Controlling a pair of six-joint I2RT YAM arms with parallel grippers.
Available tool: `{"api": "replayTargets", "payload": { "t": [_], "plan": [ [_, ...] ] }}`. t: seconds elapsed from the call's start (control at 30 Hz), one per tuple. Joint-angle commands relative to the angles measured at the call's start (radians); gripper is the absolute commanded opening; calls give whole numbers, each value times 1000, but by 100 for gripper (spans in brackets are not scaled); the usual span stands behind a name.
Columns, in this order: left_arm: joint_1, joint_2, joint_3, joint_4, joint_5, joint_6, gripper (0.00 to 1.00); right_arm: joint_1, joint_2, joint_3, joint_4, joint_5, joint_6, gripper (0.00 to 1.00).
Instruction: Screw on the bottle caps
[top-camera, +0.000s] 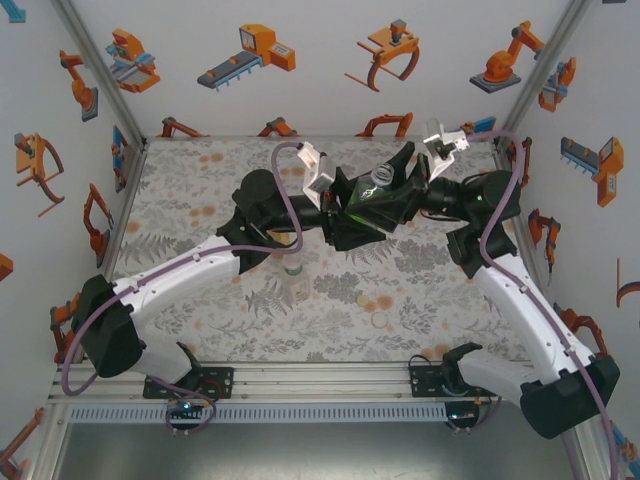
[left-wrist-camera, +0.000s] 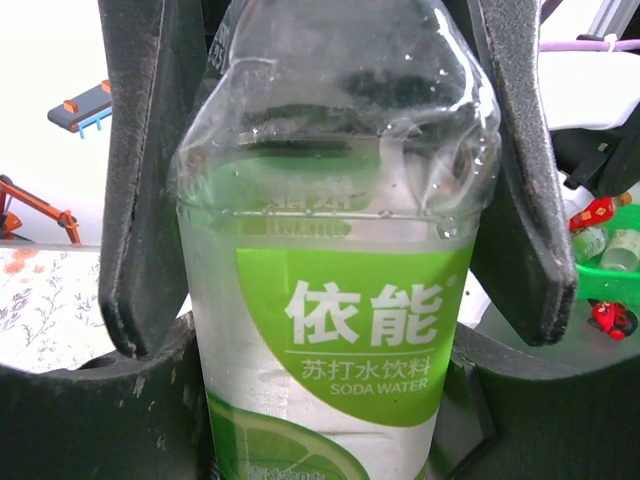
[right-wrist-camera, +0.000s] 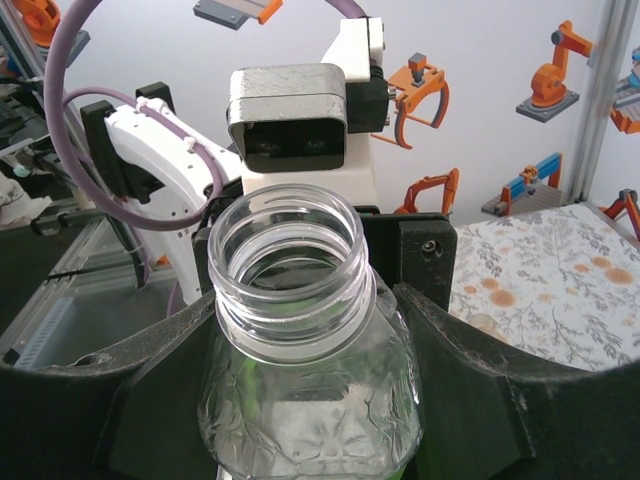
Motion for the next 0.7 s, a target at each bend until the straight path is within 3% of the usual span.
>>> {"api": "replayTargets", "payload": {
  "t": [0.0,0.23,0.43,0.67],
  "plan": [
    [28,-28,-20,67,-26,-29,46,1,-54,8,-112,70,-113,60],
    [73,-78,-62,31,-74,-20,44,1,-125,14,-324,180,-249,64],
    [100,-173,-90,-131,-181,84,40,6,-174,-11,-436,271,-272,64],
    [113,-304,-105,-352,-356,217,24,64,-210,-33,-646,458,-326,61]
  ]
}}
